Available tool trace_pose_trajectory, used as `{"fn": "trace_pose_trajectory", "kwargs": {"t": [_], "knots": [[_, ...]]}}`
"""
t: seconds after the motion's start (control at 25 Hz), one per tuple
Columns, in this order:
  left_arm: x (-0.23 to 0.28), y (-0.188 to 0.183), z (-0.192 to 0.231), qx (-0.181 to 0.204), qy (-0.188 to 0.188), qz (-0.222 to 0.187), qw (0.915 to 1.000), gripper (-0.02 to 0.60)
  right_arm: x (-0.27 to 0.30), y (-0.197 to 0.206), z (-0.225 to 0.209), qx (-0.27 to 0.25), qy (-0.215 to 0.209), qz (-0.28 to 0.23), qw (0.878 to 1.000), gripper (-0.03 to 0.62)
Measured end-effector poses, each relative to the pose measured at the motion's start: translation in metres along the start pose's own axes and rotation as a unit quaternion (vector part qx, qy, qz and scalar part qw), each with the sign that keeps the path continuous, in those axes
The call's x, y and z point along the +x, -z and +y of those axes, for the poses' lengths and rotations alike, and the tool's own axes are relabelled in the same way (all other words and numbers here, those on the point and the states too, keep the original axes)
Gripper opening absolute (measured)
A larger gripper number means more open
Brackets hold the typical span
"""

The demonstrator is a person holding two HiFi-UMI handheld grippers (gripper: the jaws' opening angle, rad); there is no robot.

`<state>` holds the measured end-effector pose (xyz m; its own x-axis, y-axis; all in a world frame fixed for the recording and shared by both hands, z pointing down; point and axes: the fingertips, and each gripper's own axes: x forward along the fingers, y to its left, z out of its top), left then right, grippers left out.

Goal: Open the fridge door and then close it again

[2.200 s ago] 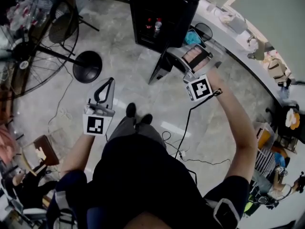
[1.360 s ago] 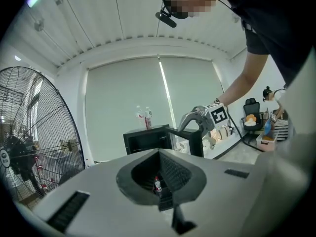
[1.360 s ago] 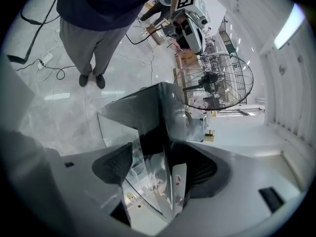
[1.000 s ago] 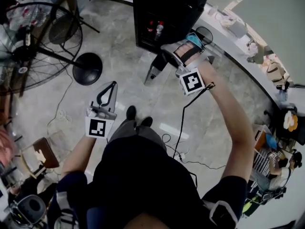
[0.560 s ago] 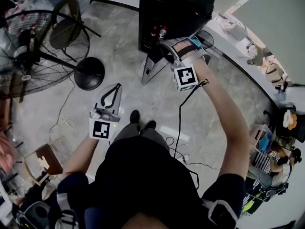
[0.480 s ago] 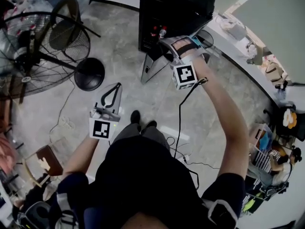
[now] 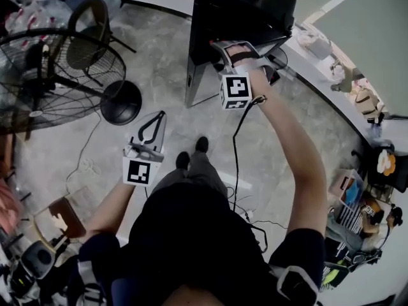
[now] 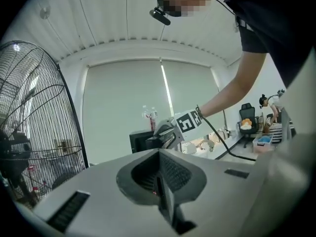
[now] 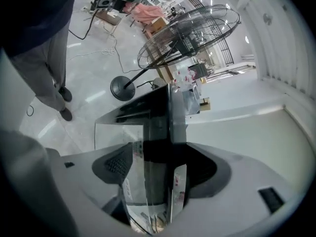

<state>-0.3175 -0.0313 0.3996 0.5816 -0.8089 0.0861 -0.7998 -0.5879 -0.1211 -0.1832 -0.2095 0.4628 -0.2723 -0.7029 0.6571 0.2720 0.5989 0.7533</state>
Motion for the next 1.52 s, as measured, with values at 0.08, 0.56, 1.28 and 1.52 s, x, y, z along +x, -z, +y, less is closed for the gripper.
{"fn": "trace_pose_trajectory", "kwargs": {"t": [0.08,0.56,1.28,1.52], "knots": [[0.006,-0.001,0.006,0.002,-0.006,0.0,1.0,0.023,0.01,0.0,-0.01,0.011,0.002,0.002,1.0,0.351],[0.088,-0.009,0.015,-0.011,-0.033,0.005,0.9994,0.023,0.084,0.025,-0.073,0.059,0.015,-0.009,0.998,0.341],[0.18,-0.018,0.027,0.004,-0.042,0.01,0.9991,0.023,0.146,0.068,-0.127,0.127,0.034,0.02,0.991,0.337],[0.192,-0.017,0.037,-0.003,-0.019,0.009,0.9998,0.023,0.16,0.08,-0.14,0.15,0.044,0.051,0.986,0.337]]}}
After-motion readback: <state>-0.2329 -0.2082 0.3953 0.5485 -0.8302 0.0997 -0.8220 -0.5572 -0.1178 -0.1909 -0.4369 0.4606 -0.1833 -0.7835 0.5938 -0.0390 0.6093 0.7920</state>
